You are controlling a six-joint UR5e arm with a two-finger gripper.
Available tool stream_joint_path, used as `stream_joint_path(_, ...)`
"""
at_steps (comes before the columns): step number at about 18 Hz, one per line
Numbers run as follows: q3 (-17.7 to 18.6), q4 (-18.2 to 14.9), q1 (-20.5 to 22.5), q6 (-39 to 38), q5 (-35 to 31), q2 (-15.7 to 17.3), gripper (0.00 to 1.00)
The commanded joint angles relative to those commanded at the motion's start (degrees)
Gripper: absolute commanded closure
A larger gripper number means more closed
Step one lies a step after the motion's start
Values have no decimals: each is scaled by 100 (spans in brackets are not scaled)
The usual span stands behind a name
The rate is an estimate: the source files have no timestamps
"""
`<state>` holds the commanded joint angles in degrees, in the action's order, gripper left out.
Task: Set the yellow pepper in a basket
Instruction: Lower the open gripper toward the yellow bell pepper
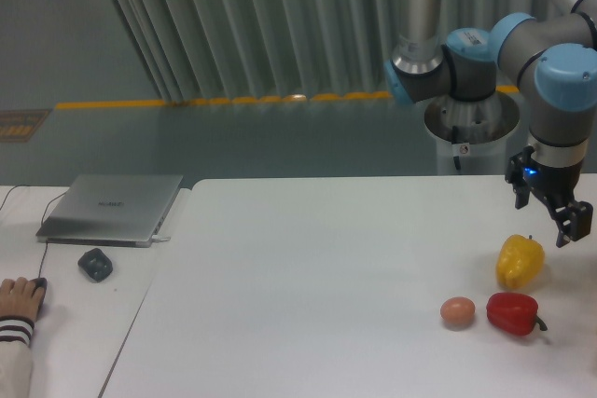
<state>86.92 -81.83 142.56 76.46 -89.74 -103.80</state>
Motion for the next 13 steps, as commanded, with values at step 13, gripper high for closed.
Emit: stream_joint_path(13,369,429,-193,-35,-35,26,0)
